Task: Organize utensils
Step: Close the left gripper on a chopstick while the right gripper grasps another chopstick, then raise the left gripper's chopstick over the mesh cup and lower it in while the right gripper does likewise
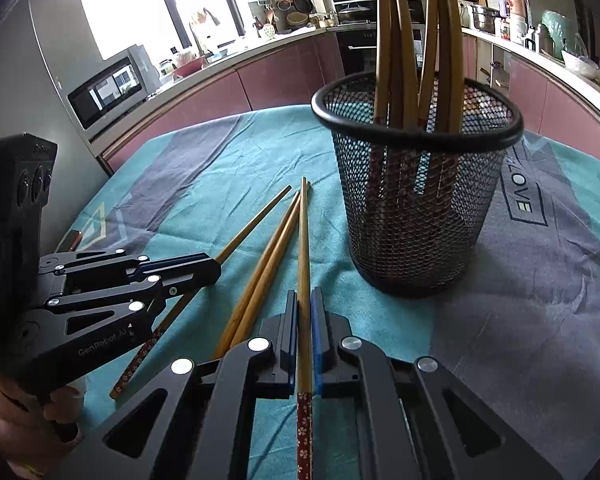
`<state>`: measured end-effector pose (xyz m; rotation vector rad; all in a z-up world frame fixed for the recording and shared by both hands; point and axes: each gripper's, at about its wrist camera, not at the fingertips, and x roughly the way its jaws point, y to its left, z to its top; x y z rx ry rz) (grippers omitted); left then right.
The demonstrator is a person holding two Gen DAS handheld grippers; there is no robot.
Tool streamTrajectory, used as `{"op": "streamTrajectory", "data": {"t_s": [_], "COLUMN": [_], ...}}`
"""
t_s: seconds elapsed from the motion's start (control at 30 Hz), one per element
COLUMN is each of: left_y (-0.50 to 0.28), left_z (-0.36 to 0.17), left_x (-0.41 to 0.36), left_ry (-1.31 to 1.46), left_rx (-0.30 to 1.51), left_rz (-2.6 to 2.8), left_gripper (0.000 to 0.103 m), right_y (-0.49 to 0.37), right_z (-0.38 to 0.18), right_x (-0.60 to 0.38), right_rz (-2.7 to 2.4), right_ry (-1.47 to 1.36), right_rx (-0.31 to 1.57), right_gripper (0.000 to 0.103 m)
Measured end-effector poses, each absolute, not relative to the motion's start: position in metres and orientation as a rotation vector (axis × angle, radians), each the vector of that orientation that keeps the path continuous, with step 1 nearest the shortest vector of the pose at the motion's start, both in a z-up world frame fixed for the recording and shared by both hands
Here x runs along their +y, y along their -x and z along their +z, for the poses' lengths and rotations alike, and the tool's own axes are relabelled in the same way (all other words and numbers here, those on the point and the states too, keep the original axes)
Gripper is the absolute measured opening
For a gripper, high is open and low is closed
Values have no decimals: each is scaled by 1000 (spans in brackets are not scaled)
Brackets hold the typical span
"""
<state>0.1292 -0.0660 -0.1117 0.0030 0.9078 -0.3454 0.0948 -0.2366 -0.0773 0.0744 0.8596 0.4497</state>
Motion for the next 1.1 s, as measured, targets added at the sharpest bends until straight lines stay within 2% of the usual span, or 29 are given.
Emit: {"op": "streamTrajectory", "data": {"t_s": [1.1], "left_y": [-85], "left_z": [-6], "left_x": [-52], "left_ry": [112], "left_rx": [698], "left_rz": [-576], "left_gripper": [8], "right_y": [-63], "right_z": [-2], "right_x": [-269], "right_rz": [551], "right_ry": [-187], "right_rx": [633], "right_gripper": [6]}}
